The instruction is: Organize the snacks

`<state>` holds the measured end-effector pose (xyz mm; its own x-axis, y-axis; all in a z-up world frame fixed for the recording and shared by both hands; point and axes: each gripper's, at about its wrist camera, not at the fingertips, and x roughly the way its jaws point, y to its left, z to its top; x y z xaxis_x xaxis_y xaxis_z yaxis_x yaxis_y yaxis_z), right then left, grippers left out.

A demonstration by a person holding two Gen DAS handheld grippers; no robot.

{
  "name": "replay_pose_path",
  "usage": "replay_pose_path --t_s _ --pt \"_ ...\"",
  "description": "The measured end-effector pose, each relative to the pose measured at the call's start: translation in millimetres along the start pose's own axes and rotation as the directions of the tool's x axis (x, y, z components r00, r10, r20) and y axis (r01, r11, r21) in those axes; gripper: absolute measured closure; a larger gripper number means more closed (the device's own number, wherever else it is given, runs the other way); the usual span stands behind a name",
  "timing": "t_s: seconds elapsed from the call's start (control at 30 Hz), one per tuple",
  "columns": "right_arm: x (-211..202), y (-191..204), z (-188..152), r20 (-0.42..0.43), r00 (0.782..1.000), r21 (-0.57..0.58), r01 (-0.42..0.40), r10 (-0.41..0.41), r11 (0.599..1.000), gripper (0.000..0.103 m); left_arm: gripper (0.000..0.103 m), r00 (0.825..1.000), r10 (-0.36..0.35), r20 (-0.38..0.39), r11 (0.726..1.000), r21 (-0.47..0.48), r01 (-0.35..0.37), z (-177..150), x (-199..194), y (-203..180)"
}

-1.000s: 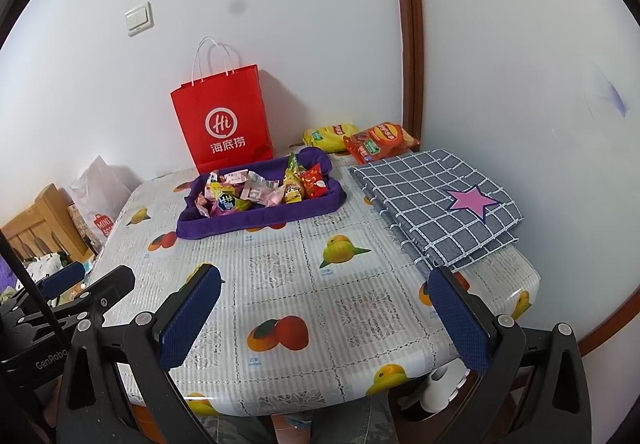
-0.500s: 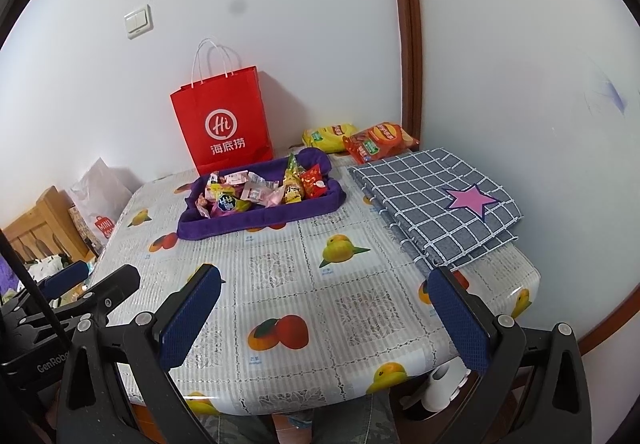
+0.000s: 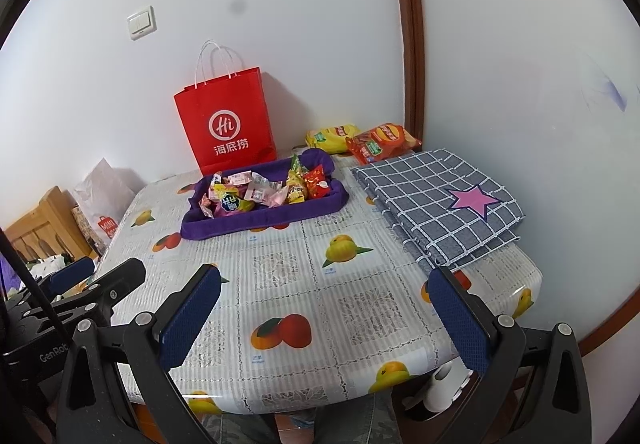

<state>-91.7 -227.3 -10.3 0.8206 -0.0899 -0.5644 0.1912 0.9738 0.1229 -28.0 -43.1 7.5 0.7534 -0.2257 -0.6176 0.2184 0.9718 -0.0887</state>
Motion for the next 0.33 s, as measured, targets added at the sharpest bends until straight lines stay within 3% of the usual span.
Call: replay_pose_path --t_s 0.33 --pt "2.8 9.7 2.0 -0.001 1.0 -0.033 0.009 -0.009 0.999 0.001 0.012 1.0 -0.015 -0.002 1.0 -0.024 0.015 0.8 10.1 6.5"
